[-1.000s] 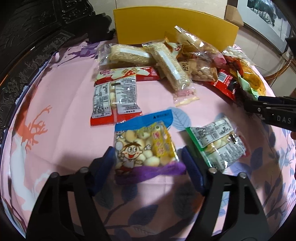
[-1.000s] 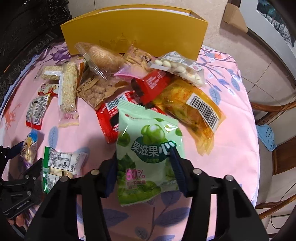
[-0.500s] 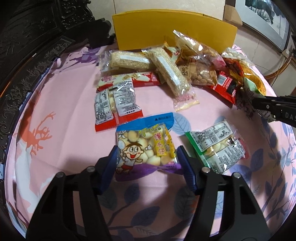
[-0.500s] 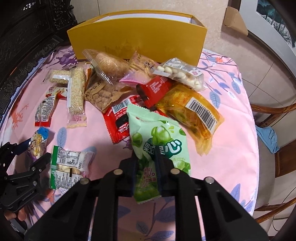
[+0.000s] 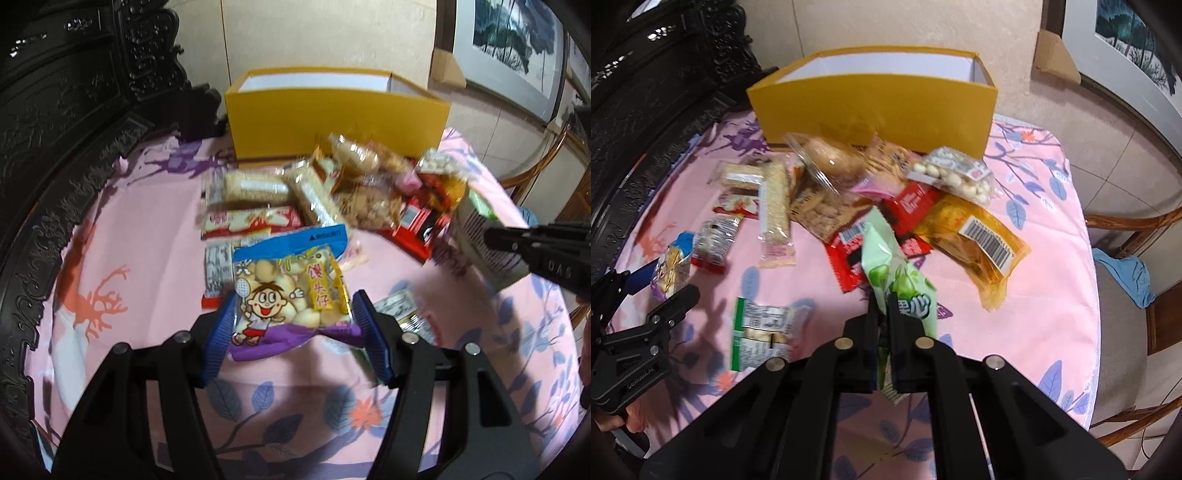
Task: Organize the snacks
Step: 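Grasp the white candy bag with the left tool while the right tool grasps the green bag, lift toward box, then lower both bags into the yellow box and open both tools, then move both tools back over the remaining snacks, then grasp the white-red wafer packet with the left tool while the right tool grasps the green-edged packet, then carry both packets into the yellow box and open both tools, then return both tools to the pile toward the bread bag and yellow bag, then grasp the round bread bag with the left tool while the right tool grasps the yellow barcode bag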
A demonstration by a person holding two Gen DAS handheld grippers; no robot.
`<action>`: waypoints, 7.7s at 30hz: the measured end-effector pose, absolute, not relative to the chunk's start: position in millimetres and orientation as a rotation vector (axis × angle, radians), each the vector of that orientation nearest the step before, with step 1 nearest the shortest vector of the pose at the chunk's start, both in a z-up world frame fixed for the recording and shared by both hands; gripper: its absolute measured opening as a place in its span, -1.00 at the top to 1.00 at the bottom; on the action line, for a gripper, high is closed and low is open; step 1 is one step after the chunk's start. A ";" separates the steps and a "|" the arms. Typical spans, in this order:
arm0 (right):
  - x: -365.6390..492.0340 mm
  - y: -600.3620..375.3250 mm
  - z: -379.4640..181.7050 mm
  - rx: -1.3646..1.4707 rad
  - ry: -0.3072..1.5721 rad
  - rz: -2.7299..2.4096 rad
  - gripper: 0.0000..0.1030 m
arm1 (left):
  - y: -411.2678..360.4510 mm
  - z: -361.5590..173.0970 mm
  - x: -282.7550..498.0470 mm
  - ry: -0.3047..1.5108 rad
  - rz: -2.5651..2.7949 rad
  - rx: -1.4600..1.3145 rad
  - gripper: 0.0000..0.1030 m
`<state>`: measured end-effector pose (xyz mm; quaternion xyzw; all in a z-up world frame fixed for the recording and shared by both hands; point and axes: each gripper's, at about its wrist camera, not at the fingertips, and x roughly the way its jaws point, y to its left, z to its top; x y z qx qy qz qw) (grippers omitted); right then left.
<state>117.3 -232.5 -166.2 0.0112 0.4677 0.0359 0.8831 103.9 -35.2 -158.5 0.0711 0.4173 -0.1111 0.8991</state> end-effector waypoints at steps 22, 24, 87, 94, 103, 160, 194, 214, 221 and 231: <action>255.6 -248.2 -11.1 0.033 0.654 0.170 0.93 | -95.3 -11.1 291.5 0.588 -0.258 0.076 -0.25; 281.9 -251.3 -1.8 0.034 0.635 0.158 0.93 | -102.2 -6.6 320.2 0.589 -0.255 0.079 -0.25; 117.1 -164.2 -186.5 0.055 1.004 0.303 -0.03 | 9.4 -211.7 193.5 0.976 -0.108 0.064 -0.90; 118.2 -149.1 -205.3 -0.012 1.043 0.335 -0.03 | -0.6 -230.4 197.1 0.986 -0.149 0.089 -0.90; 117.1 -125.1 -216.4 -0.170 1.038 0.322 -0.10 | -12.5 -240.3 197.3 0.975 -0.160 0.104 -0.90; 159.0 -196.4 -111.1 0.008 0.808 0.257 0.62 | -30.4 -96.8 231.4 0.736 -0.195 0.026 0.14; 255.1 -308.2 -77.9 0.247 0.767 0.147 -0.14 | -88.7 -96.3 325.7 0.846 -0.244 0.034 -0.75; 200.0 -319.2 -200.1 -0.048 0.956 0.371 -0.34 | -146.6 -191.0 262.2 0.949 -0.367 0.188 -0.82; 203.1 -317.4 -208.3 -0.106 0.992 0.478 -0.41 | -151.8 -193.8 269.2 0.978 -0.403 0.135 -0.83; 202.7 -315.7 -220.3 -0.110 1.035 0.460 0.09 | -159.0 -198.2 275.1 0.946 -0.383 0.139 -0.36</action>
